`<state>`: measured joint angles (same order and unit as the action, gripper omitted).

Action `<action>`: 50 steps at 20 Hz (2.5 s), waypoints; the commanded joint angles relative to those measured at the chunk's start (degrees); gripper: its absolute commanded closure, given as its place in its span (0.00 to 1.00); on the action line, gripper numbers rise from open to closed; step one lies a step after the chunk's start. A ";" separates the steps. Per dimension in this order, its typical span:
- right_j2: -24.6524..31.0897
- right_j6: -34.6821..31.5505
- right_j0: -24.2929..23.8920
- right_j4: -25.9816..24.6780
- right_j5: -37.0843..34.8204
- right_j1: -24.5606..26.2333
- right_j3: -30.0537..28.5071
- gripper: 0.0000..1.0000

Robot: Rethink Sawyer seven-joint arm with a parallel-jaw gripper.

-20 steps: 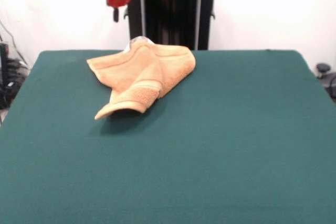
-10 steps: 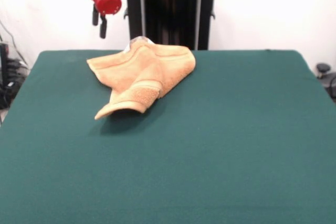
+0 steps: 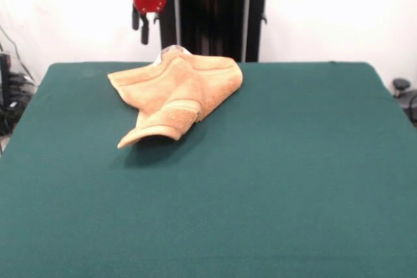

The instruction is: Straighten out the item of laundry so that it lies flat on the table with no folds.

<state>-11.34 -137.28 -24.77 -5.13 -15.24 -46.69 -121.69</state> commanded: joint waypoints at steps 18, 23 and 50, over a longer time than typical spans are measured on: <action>10.64 -11.19 3.84 11.76 0.61 3.66 -10.06 0.00; 11.14 -12.29 5.09 13.71 3.47 5.28 -10.51 0.00; 5.69 -6.38 7.20 11.74 43.34 37.69 1.58 0.00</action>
<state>-6.15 -137.28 -22.69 -0.95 31.04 -22.74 -130.29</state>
